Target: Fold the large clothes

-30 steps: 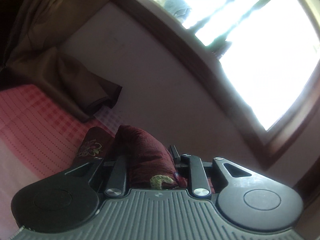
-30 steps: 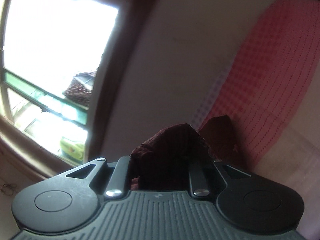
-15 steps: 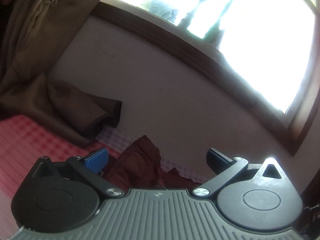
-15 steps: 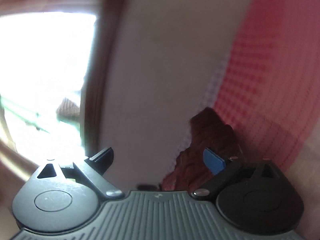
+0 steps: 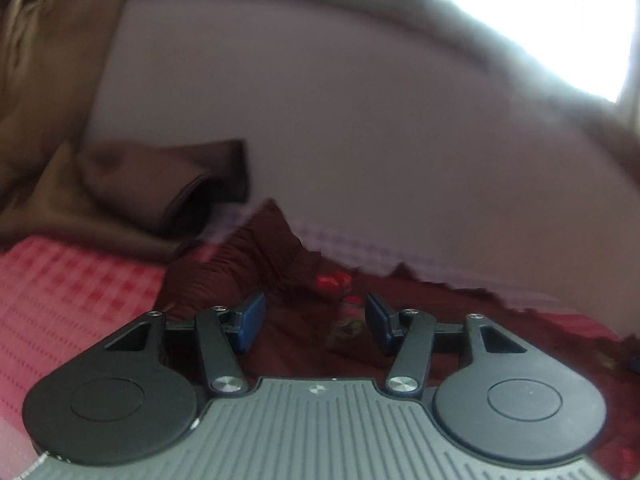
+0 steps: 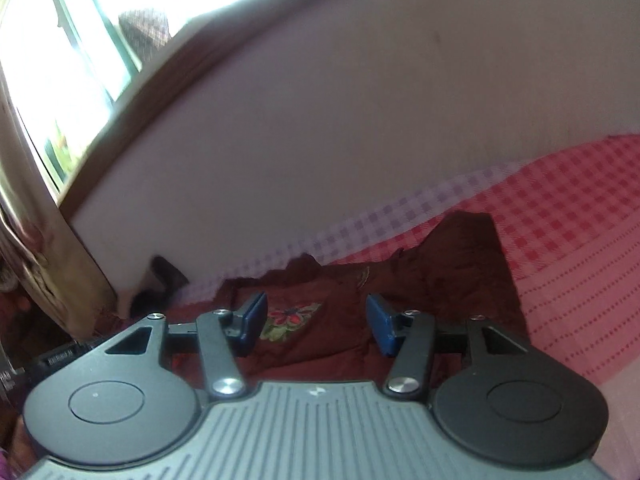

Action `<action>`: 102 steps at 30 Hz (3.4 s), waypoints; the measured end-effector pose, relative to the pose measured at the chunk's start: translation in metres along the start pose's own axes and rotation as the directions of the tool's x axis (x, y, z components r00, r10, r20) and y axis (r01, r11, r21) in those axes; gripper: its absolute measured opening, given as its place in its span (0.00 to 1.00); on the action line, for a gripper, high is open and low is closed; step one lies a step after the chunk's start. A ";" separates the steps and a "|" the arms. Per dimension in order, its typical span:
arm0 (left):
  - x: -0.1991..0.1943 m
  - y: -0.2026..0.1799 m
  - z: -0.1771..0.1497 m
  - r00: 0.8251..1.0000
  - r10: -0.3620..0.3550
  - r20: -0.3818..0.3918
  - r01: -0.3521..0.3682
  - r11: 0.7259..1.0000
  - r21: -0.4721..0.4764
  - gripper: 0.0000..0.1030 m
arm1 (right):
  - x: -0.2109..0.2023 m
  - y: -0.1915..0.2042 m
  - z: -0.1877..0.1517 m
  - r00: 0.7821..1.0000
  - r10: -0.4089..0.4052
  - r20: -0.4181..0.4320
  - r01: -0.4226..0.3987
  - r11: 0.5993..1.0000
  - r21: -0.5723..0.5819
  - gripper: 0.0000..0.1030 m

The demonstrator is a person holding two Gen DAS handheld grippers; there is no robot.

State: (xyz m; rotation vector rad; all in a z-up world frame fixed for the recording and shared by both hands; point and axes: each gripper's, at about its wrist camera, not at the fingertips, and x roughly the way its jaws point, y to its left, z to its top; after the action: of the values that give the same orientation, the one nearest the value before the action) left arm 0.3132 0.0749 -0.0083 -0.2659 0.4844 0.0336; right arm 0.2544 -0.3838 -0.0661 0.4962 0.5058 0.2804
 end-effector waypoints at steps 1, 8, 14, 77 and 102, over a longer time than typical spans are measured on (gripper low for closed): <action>0.003 0.005 -0.006 1.000 0.010 -0.002 -0.009 1.000 0.018 0.54 | 0.006 0.002 -0.002 1.000 -0.015 -0.015 0.015 1.000 -0.013 0.53; 0.009 0.027 -0.034 1.000 0.022 0.016 -0.022 0.999 0.046 0.54 | 0.034 -0.006 -0.020 0.995 -0.030 -0.091 0.029 1.000 -0.012 0.52; 0.012 0.040 -0.037 1.000 -0.013 0.019 0.014 0.999 -0.038 0.54 | 0.047 -0.025 -0.030 0.997 0.004 -0.080 -0.003 1.000 0.009 0.51; 0.007 0.022 -0.044 0.997 0.075 0.036 -0.078 0.992 0.102 0.55 | 0.003 0.111 -0.042 0.975 -0.104 0.195 0.181 0.881 -0.436 0.70; -0.038 0.160 -0.006 0.901 -0.347 -0.262 0.326 0.938 -0.120 0.99 | 0.071 0.126 -0.098 0.997 -0.013 -0.073 -0.029 0.831 -0.555 0.61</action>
State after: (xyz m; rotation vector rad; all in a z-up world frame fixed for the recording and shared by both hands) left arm 0.2619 0.2292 -0.0353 -0.4275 0.7139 -0.3302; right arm 0.2455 -0.2131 -0.1035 -0.0854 0.4668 0.4380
